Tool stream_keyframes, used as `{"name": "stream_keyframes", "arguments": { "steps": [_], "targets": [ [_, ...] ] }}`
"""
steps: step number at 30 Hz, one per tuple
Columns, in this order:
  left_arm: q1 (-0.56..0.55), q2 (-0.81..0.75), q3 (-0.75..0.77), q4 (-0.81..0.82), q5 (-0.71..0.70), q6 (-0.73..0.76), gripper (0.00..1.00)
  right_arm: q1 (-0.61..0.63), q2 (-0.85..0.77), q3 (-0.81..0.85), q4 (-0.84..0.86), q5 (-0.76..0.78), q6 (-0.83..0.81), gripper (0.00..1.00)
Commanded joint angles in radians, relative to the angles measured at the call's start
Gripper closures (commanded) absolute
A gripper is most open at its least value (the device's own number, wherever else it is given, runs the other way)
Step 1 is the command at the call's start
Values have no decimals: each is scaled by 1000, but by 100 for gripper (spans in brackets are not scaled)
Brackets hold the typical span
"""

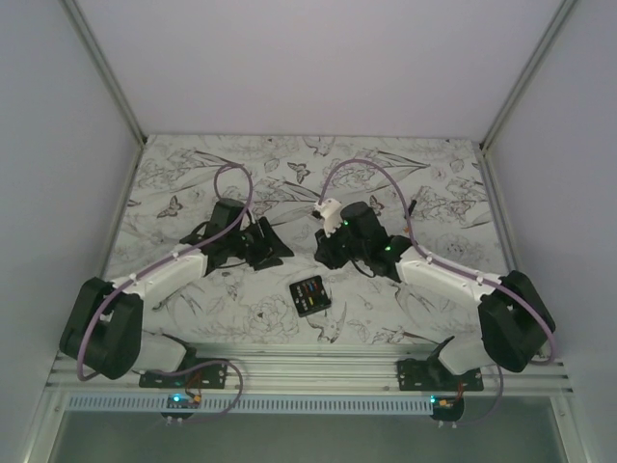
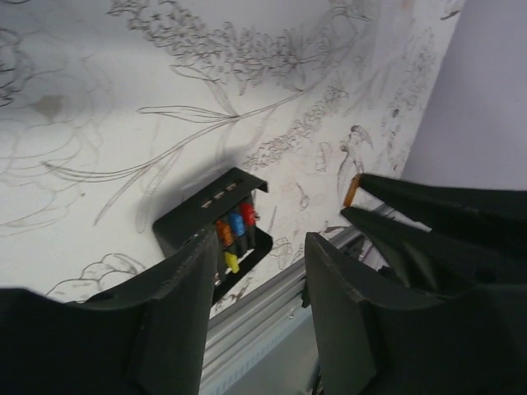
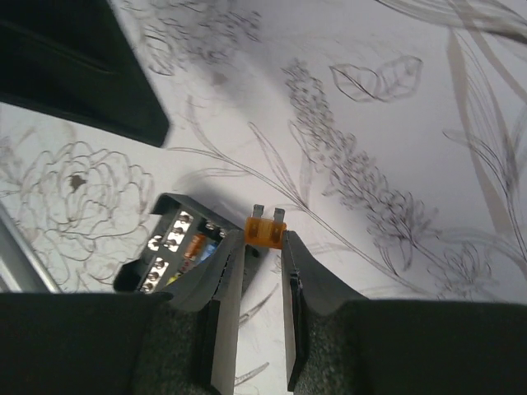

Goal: Snap on the fuse box
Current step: Pick up the fuse from the center of the board.

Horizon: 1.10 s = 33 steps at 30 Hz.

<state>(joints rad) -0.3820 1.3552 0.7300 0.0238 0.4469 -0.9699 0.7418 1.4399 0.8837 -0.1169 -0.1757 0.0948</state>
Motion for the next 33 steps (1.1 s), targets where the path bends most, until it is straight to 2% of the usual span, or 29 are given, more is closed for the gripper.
{"name": "stream_keyframes", "arguments": {
  "steps": [1, 14, 23, 33],
  "targets": [
    [-16, 30, 43, 43, 61, -36, 54, 26, -21, 2, 88, -116, -64, 80],
    [-43, 41, 68, 86, 77, -60, 61, 56, 15, 16, 141, -170, -58, 80],
    [-59, 43, 66, 97, 92, -65, 76, 59, 20, 15, 159, -163, -52, 81],
    [-70, 46, 63, 102, 101, -70, 87, 59, 25, 8, 185, -148, -42, 82]
  ]
}}
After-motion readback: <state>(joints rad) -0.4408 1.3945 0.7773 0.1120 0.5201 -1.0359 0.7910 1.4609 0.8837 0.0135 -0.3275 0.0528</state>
